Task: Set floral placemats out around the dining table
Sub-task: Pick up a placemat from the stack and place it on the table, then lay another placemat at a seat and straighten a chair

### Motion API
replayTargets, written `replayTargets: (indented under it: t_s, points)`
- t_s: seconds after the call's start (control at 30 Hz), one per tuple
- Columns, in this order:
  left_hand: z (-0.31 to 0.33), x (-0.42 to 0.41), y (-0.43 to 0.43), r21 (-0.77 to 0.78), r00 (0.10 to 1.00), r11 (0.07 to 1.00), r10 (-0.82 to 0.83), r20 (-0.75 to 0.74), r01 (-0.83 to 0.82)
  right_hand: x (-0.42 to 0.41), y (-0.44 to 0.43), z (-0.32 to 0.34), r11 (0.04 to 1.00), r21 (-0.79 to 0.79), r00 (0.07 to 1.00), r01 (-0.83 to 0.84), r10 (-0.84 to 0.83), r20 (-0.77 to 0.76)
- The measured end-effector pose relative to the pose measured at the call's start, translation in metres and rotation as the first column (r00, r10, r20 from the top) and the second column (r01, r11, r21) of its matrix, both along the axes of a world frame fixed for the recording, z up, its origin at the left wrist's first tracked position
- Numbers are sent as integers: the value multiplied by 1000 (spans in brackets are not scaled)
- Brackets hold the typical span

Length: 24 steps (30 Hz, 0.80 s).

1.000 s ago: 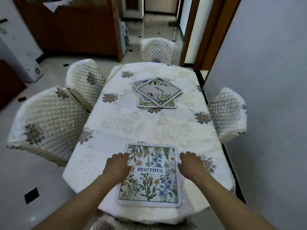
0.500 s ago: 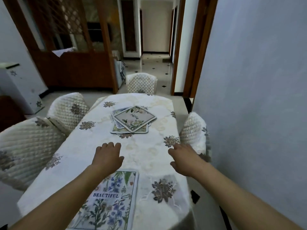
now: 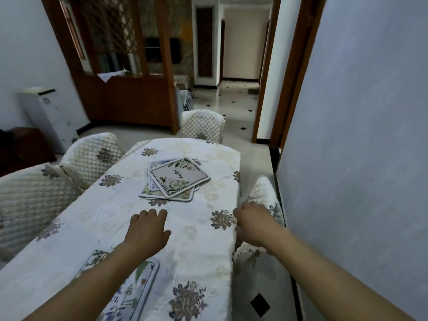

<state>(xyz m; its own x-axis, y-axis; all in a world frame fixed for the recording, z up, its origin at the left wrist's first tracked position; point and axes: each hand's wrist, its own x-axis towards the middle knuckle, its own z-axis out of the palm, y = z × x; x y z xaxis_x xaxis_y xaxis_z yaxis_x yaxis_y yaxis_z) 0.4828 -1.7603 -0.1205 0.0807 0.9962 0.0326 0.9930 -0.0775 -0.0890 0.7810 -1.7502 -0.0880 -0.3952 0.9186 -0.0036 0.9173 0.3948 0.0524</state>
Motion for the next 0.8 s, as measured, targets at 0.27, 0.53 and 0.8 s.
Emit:
replayTargets:
  t_s: [0.27, 0.53, 0.8]
  points:
    - [-13, 42, 91, -49, 998, 997, 54, 40, -52, 37, 105, 0, 997, -70, 996, -40, 45, 75]
    - [-28, 72, 159, -61, 973, 971, 230, -11, -230, 53, 244, -22, 970, -96, 970, -222, 230, 77]
    - [-40, 135, 208, -102, 819, 813, 572, -37, -573, 63, 399, -47, 851, -153, 851, -502, 517, 88]
